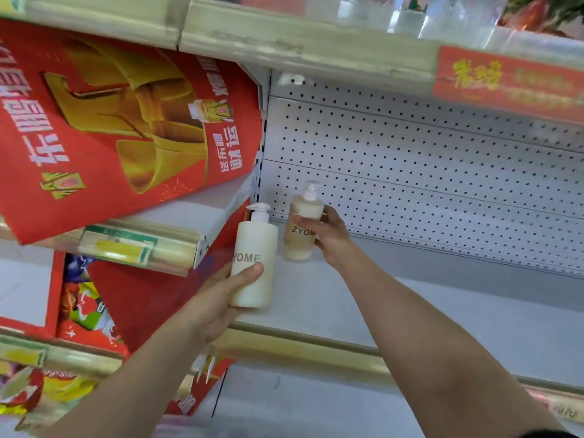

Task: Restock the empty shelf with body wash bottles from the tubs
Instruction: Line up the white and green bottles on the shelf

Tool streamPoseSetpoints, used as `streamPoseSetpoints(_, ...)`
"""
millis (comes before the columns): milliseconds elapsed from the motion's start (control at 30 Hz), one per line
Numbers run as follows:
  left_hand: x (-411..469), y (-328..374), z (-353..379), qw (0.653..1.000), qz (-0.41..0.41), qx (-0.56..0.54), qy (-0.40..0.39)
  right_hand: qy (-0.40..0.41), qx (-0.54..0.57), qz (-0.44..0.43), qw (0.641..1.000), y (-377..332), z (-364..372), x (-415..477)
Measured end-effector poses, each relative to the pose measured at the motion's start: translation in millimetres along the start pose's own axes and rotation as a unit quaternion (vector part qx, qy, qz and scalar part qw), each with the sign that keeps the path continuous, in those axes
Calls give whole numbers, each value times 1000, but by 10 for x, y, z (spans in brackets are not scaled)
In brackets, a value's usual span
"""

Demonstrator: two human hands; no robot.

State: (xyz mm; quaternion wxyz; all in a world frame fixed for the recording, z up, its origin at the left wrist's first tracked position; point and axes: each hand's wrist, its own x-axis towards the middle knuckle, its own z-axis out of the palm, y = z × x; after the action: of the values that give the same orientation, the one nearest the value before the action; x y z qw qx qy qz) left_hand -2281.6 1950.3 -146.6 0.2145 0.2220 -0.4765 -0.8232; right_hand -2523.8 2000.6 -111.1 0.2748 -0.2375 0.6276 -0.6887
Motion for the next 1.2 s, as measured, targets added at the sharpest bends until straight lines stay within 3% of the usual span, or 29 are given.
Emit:
streamPoseSetpoints(267,65,-52,-11,998,15,-58,16,-34,-57,-37,997,205,306,620)
streamPoseSetpoints(500,29,-76,-18,999,26,-20,2,1,-123,-50,991,258,481,930)
streamPoseSetpoints(733,30,-69,13,999,38,-11,-4,32,-132,-69,988,336,565,991)
streamPoseSetpoints(1200,-26,-37,63,999,39,-5,8,22,-233,-17,972,48,436,648)
